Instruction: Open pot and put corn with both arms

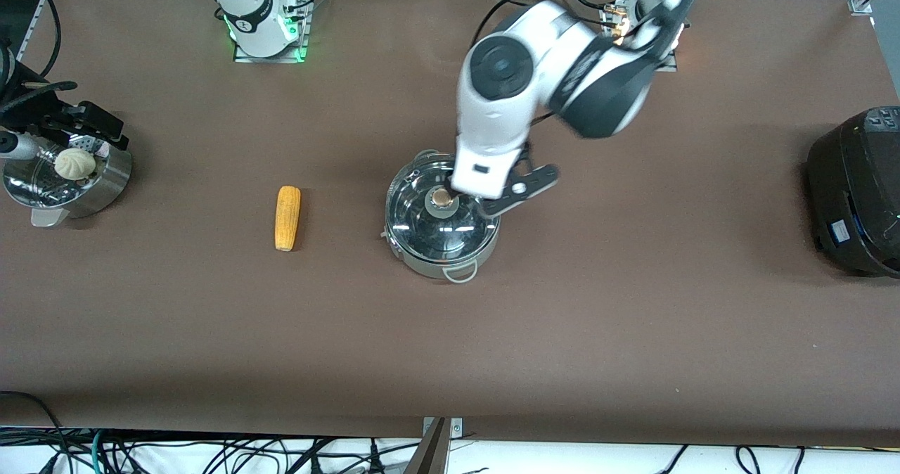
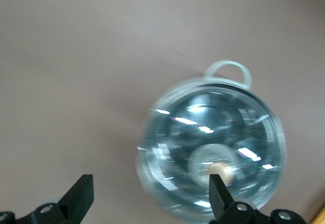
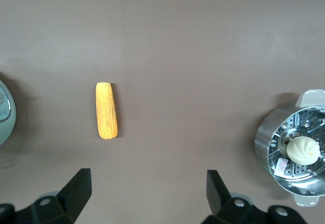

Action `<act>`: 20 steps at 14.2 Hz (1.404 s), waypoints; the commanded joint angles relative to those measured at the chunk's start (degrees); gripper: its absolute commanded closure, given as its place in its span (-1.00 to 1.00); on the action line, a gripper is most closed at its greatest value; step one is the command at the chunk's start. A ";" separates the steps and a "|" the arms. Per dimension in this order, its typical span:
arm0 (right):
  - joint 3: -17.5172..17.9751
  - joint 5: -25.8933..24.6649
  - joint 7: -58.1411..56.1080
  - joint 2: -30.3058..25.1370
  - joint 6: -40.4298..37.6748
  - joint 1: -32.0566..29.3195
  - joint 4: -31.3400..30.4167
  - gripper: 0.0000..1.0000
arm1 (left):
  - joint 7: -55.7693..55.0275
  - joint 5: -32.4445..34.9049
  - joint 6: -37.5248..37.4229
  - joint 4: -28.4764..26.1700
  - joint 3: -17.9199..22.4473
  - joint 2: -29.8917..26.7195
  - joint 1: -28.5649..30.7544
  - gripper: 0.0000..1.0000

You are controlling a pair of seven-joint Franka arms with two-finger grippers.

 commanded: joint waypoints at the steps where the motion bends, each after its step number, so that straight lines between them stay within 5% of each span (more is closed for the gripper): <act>1: 0.37 0.69 -1.07 0.03 -1.46 -0.50 1.08 -1.00 | 11.92 -0.38 -5.13 -13.28 -0.49 -14.34 6.60 -1.00; 5: 0.37 0.60 -1.07 0.21 -1.46 -0.50 1.61 -1.00 | 35.76 -2.05 -6.74 -28.78 0.04 -32.31 19.19 -1.00; 8: 0.37 0.60 -1.07 0.21 -1.55 -0.50 1.79 -1.00 | 47.64 -2.41 -8.50 -35.92 5.56 -39.02 23.08 -1.00; 13: 0.37 0.60 -1.07 0.21 -1.55 -0.50 1.79 -1.00 | 52.24 -2.41 -5.09 -41.38 8.04 -40.09 25.45 -1.00; 20: 0.98 0.87 0.07 1.17 -3.65 -0.24 1.44 -1.00 | 54.88 -5.22 -4.55 -40.60 7.86 -39.56 28.53 -1.00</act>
